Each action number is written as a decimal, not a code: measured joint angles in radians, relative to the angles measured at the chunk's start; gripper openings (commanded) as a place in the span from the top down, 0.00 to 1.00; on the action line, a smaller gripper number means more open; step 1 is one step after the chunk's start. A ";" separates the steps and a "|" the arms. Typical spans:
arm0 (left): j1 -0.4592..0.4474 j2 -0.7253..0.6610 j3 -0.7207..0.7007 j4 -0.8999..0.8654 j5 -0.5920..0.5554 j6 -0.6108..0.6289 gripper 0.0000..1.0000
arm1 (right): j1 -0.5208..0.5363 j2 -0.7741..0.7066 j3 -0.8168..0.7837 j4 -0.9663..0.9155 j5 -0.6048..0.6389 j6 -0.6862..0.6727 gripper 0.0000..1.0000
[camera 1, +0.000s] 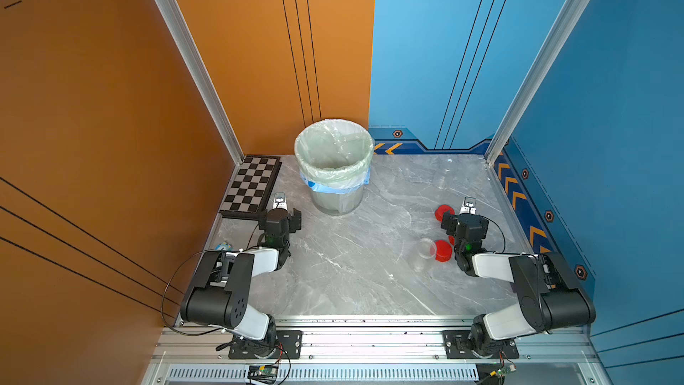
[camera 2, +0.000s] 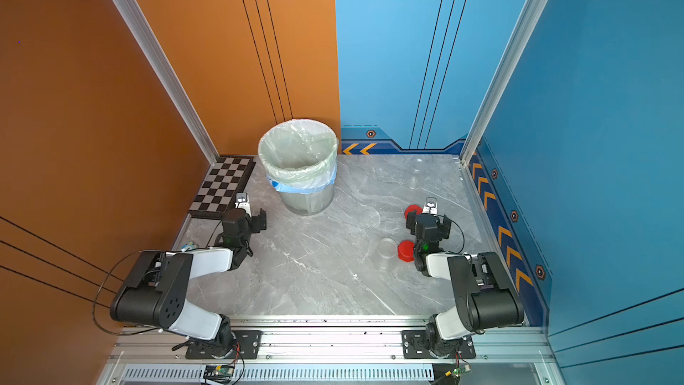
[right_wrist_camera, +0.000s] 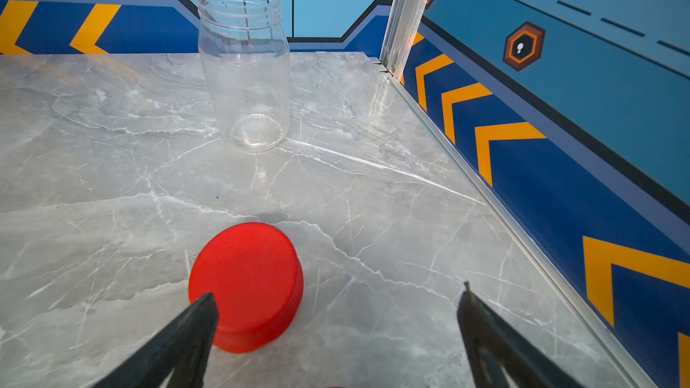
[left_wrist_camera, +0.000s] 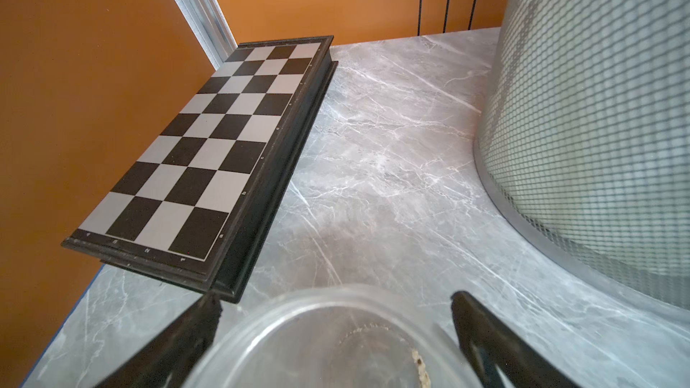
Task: Empty moldy peanuts from jars
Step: Reset both arms
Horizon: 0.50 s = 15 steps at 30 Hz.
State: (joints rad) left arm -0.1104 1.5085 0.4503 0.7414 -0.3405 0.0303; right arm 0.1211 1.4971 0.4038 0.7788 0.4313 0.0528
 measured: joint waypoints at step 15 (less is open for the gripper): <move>0.008 -0.002 -0.049 0.095 0.010 0.000 0.02 | -0.030 0.000 0.001 0.008 -0.053 0.005 0.00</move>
State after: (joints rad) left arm -0.1028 1.5063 0.4011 0.8360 -0.3309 0.0299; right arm 0.0910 1.4971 0.4046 0.7864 0.3779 0.0578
